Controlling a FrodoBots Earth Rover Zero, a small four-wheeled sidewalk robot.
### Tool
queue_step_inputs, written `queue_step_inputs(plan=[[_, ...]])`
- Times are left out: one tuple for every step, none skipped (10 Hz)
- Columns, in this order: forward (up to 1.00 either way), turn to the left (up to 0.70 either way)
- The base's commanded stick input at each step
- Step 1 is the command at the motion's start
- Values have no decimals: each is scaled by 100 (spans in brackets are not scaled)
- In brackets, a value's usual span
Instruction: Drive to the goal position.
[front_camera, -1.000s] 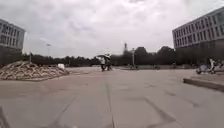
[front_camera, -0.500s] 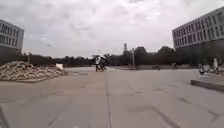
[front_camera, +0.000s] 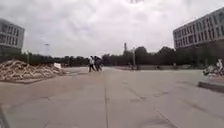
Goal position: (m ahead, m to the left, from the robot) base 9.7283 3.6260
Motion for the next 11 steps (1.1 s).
queue_step_inputs(plan=[[70, 6], [70, 0], [70, 2], [70, 2], [70, 3], [70, 11], [70, 9], [70, 7], [70, 10], [70, 12], [70, 4]])
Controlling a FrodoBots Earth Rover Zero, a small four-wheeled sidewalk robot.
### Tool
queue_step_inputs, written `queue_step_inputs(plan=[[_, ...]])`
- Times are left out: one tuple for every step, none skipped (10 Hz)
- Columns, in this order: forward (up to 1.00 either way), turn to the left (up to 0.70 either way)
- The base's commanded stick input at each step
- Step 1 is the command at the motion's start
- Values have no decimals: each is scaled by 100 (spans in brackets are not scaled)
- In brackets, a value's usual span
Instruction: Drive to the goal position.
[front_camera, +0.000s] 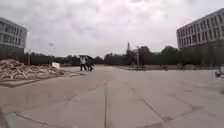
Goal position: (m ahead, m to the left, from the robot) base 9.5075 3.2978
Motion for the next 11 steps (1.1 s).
queue_step_inputs(plan=[[70, 8], [70, 7], [70, 0], [70, 3], [70, 8], [70, 14], [70, 14], [70, 14], [70, 14], [70, 10], [70, 5]])
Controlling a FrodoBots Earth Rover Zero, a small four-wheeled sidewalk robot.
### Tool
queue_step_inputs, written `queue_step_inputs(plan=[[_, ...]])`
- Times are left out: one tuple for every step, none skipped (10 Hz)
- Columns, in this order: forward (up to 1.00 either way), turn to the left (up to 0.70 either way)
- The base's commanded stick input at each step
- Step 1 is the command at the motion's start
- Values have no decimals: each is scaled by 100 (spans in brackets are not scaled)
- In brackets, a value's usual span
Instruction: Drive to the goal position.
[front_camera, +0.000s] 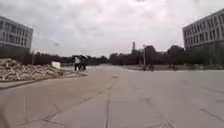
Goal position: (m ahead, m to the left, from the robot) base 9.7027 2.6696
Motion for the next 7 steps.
queue_step_inputs(plan=[[70, 2], [70, 3], [70, 9], [70, 6], [70, 2], [70, 0], [70, 0]])
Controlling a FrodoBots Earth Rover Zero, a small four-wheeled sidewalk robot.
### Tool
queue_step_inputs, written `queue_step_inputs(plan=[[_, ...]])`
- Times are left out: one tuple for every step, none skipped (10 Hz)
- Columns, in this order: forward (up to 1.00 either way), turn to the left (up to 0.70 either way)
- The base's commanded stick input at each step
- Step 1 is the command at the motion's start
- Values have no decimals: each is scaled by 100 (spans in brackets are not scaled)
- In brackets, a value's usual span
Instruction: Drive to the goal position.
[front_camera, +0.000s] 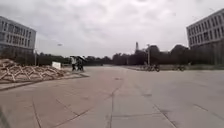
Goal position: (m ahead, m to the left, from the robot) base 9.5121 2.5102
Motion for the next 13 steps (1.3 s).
queue_step_inputs(plan=[[70, 0], [70, 0], [70, 0], [70, 0], [70, 0], [70, 0], [70, 0], [70, 0], [70, 0], [70, 3], [70, 8], [70, 13], [70, 0]])
